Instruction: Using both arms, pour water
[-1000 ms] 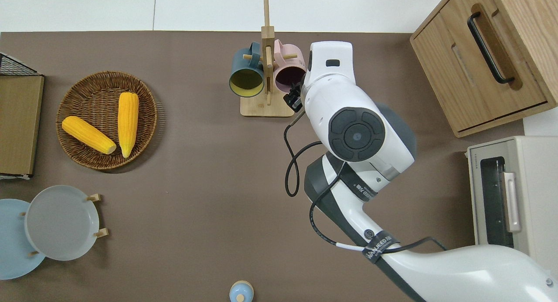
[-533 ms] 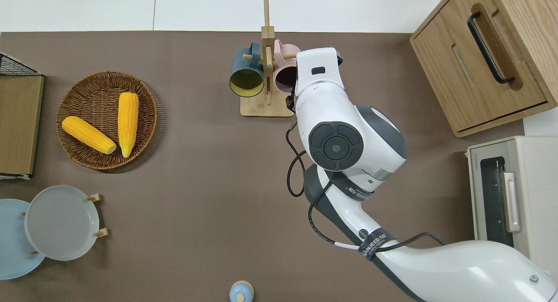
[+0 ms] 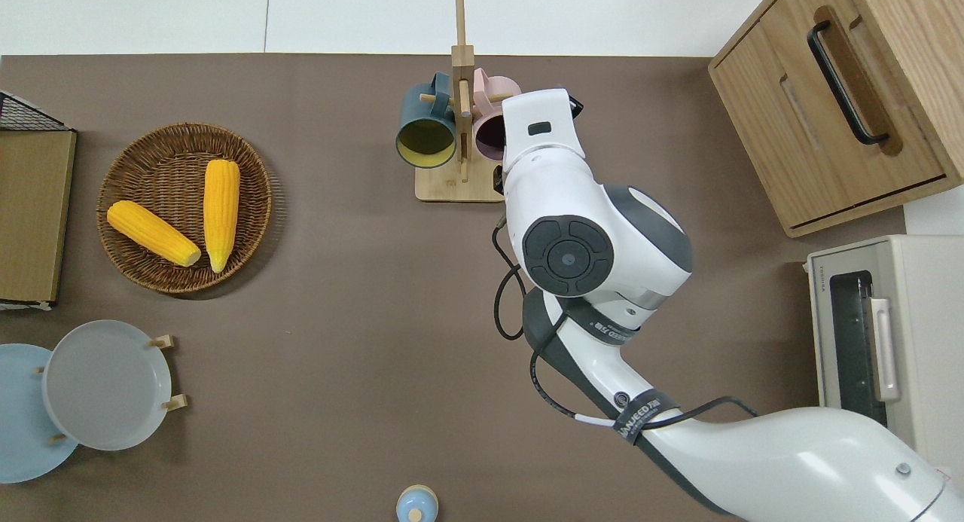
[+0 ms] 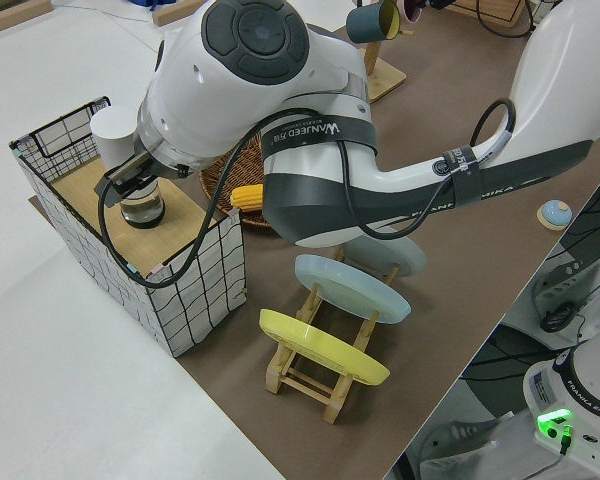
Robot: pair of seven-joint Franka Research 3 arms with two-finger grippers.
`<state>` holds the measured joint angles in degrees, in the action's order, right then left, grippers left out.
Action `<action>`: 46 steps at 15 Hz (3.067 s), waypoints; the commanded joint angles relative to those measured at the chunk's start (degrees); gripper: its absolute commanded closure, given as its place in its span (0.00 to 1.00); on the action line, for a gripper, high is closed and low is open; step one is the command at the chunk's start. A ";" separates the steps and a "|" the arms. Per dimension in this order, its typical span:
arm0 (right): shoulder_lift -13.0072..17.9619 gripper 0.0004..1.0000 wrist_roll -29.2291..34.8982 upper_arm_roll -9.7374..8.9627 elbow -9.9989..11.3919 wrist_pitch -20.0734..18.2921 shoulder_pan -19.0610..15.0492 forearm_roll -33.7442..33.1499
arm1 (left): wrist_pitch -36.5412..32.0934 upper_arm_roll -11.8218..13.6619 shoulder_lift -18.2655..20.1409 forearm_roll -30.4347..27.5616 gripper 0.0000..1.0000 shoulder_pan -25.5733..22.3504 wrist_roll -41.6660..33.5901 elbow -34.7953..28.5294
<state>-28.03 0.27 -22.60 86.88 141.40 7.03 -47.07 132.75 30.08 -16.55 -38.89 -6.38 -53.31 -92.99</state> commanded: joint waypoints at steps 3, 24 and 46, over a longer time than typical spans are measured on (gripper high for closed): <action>-1.15 0.35 0.70 -0.25 -1.01 1.25 -0.26 -2.50 | 7.17 -2.22 -1.37 -5.31 0.00 -0.30 -4.25 -2.81; -3.09 0.63 0.96 -0.07 -3.12 3.09 -0.52 -2.15 | 8.66 -2.14 -4.10 -14.82 0.02 -0.65 -10.23 -2.19; -4.76 0.96 0.96 -0.16 -4.62 3.00 -0.26 -2.32 | 8.66 -1.87 -3.84 -14.55 1.00 -0.65 -10.23 -1.93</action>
<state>-31.55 0.39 -22.17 82.86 143.63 7.08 -47.84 140.53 28.24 -20.23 -52.49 -6.84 -62.07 -95.21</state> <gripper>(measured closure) 0.930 0.357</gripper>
